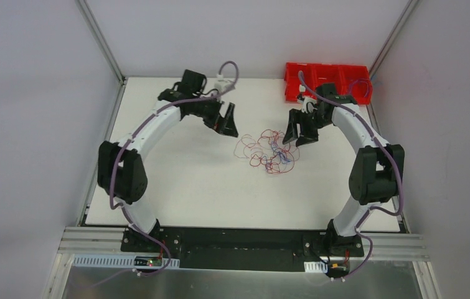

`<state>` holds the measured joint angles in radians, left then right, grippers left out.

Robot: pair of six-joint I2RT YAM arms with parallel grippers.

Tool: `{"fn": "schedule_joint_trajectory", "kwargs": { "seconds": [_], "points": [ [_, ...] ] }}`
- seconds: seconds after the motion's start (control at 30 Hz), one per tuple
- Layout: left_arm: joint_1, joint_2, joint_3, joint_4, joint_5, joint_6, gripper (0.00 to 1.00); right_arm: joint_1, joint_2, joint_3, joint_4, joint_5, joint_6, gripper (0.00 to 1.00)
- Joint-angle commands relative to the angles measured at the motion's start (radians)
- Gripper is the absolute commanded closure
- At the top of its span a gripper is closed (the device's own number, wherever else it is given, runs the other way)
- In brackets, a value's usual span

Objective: Untangle the cables

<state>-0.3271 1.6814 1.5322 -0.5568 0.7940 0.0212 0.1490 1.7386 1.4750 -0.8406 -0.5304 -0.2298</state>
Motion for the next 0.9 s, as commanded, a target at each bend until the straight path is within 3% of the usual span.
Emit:
{"fn": "schedule_joint_trajectory", "kwargs": {
  "seconds": [0.0,0.13,0.27,0.5,0.7,0.87],
  "points": [
    [-0.177,0.096,0.046,0.011,0.001,0.265,0.09,-0.004,-0.032,-0.07,0.018,0.028,0.042,0.37],
    [-0.235,0.195,0.099,0.028,0.023,0.279,0.21,-0.003,0.001,-0.111,0.074,0.051,0.047,0.47],
    [-0.242,0.296,0.134,0.065,0.042,0.265,0.28,-0.003,0.066,-0.112,0.109,0.059,0.069,0.49],
    [-0.295,0.359,0.119,0.086,-0.092,0.465,0.3,-0.001,0.169,-0.092,0.138,0.032,0.111,0.51],
    [-0.264,0.369,0.121,0.138,-0.21,0.429,0.35,0.008,0.204,-0.103,0.155,0.044,0.128,0.54],
    [-0.225,0.387,0.158,0.146,-0.341,0.486,0.29,0.018,0.214,-0.122,0.166,0.094,0.13,0.64]
  ]
}}
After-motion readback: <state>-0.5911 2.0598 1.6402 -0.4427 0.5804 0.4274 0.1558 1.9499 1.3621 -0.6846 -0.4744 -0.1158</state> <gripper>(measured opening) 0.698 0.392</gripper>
